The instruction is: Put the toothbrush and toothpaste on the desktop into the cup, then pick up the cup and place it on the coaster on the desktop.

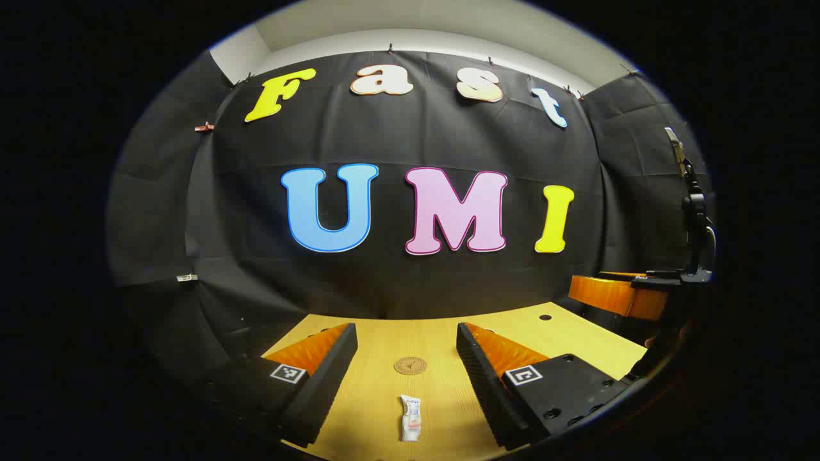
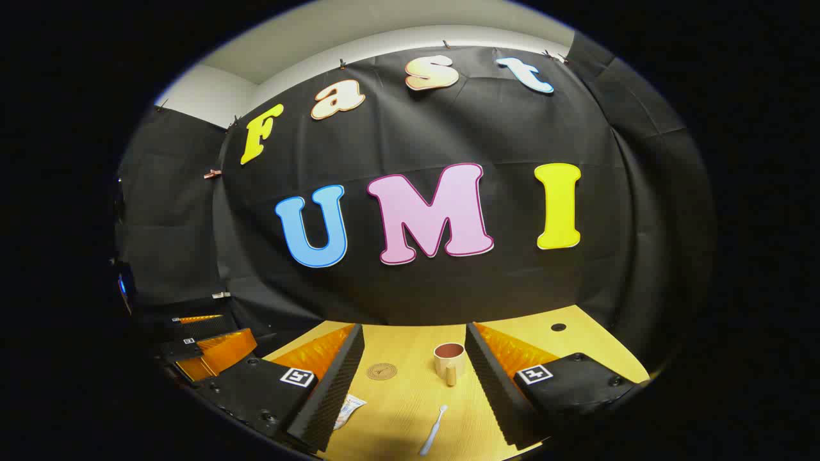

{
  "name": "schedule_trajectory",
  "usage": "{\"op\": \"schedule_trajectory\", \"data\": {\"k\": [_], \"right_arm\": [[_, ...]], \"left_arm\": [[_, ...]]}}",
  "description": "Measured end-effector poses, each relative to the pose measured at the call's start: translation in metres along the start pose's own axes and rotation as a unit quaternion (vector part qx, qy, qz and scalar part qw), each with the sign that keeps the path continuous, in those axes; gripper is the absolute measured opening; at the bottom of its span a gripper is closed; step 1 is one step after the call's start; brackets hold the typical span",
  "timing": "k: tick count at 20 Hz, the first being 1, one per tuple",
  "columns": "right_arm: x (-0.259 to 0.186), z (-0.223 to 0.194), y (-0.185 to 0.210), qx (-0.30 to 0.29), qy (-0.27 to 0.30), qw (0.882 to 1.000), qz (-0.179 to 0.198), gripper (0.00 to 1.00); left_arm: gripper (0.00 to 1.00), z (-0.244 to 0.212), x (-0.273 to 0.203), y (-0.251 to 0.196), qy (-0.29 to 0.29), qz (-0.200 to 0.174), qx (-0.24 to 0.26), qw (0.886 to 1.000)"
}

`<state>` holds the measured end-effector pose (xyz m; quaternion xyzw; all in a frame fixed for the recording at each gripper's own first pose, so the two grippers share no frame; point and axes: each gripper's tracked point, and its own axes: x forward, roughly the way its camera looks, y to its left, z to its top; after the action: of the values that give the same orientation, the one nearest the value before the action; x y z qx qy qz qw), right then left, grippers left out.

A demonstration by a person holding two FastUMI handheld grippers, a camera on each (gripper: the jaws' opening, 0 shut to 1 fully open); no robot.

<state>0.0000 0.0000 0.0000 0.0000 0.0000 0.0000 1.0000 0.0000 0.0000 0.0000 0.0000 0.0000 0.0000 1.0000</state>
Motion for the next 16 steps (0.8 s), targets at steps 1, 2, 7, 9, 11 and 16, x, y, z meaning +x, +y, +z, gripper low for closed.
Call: {"op": "schedule_trajectory", "data": {"k": [1, 2, 7, 9, 11, 16], "right_arm": [[0.001, 0.0, -0.001, 0.0, 0.0, 1.0, 0.0, 0.98], [0.0, 0.0, -0.003, -0.001, 0.0, 1.0, 0.001, 0.98], [0.0, -0.008, -0.008, 0.004, 0.009, 1.0, 0.008, 0.98], [0.0, -0.007, -0.009, 0.001, 0.006, 1.0, 0.01, 0.98], [0.0, -0.012, -0.012, -0.001, 0.012, 1.0, 0.01, 0.98], [0.003, -0.022, -0.008, -0.002, 0.027, 0.999, 0.023, 0.98]], "left_arm": [[0.97, -0.001, 0.0, -0.001, 0.001, 0.0, 0.0, 1.0], [0.97, -0.001, 0.0, -0.003, 0.003, 0.0, -0.001, 1.0], [0.97, -0.011, 0.001, -0.007, 0.013, 0.004, 0.006, 1.0], [0.97, -0.016, 0.002, -0.007, 0.018, 0.005, 0.009, 1.0], [0.97, -0.018, 0.005, -0.008, 0.02, 0.005, 0.008, 1.0], [0.97, -0.029, 0.013, -0.011, 0.035, 0.004, 0.005, 0.999]]}}
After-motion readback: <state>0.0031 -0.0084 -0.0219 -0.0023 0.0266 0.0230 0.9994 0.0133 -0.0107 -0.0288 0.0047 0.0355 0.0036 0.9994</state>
